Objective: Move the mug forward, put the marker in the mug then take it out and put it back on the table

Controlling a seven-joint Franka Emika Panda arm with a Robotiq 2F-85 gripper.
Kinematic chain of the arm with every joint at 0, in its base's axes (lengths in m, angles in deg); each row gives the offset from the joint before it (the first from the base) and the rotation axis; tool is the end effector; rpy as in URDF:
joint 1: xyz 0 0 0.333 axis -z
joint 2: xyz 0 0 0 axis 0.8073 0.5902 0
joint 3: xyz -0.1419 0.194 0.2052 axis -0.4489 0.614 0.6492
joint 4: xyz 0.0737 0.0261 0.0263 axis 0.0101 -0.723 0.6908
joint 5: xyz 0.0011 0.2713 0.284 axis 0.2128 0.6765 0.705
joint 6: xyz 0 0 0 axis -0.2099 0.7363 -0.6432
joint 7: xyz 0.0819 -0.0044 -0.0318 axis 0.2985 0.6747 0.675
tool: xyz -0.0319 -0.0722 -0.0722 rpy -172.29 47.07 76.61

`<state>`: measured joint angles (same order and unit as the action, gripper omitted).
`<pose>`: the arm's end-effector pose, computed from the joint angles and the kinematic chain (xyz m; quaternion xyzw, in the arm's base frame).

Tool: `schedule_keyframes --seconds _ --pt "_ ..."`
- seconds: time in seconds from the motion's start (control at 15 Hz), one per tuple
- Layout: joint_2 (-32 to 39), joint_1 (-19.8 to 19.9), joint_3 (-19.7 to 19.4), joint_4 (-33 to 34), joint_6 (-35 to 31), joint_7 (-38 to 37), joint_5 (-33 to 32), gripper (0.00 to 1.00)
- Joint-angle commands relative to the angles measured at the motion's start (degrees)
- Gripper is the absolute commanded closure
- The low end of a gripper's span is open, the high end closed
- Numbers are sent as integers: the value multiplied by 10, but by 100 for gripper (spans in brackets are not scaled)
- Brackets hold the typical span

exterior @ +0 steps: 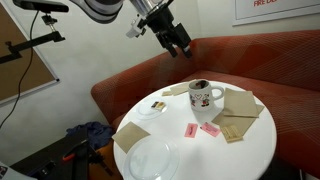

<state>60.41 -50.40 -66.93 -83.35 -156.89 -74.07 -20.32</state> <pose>0.5923 -0.0487 0.3513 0.9852 -0.0385 0.1605 0.0462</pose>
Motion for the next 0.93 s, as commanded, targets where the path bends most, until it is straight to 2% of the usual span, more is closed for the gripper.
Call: schedule_keyframes --seconds 0.0,0.07,0.13,0.2,0.4,0.47,0.53,0.67,0.87 --pt "15 0 -8 10 12 33 19 9" --pt "21 -1 -10 13 13 32 16 10" --pt "26 0 -11 14 11 35 16 16" --pt "33 -1 -13 16 10 37 14 17" --pt "43 5 -11 13 5 58 24 27" --pt "47 6 -10 13 3 66 26 35" --pt "53 8 -7 16 -1 77 33 35" --pt "62 11 -5 20 -9 94 40 44" --pt "81 14 -6 29 -35 107 49 41"
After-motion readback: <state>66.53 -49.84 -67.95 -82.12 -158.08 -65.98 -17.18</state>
